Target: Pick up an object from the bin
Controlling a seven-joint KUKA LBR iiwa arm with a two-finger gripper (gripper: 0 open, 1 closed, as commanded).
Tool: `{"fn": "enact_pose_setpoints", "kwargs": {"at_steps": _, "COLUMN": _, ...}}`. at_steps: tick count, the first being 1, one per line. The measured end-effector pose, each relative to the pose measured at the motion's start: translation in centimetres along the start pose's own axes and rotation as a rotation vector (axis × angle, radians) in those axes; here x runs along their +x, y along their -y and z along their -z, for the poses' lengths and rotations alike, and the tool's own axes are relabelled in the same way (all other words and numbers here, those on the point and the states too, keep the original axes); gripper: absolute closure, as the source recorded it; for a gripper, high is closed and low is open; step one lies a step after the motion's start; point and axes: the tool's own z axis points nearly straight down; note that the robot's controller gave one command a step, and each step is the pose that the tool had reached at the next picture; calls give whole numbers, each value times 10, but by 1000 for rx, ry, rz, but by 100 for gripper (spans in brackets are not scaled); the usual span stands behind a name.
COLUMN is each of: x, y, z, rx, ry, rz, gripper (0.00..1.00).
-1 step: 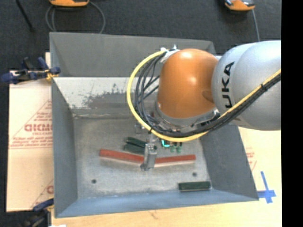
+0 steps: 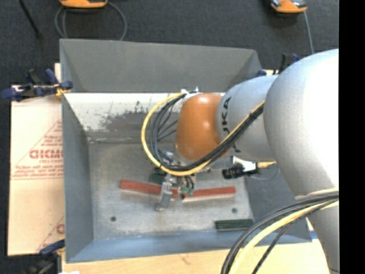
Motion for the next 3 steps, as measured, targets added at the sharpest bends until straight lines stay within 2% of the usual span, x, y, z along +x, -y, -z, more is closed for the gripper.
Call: {"fn": "enact_pose_setpoints", "kwargs": {"at_steps": 3, "x": -4, "y": -2, "z": 3, "rx": -3, "ry": 4, "rz": -3, "gripper": 0}}
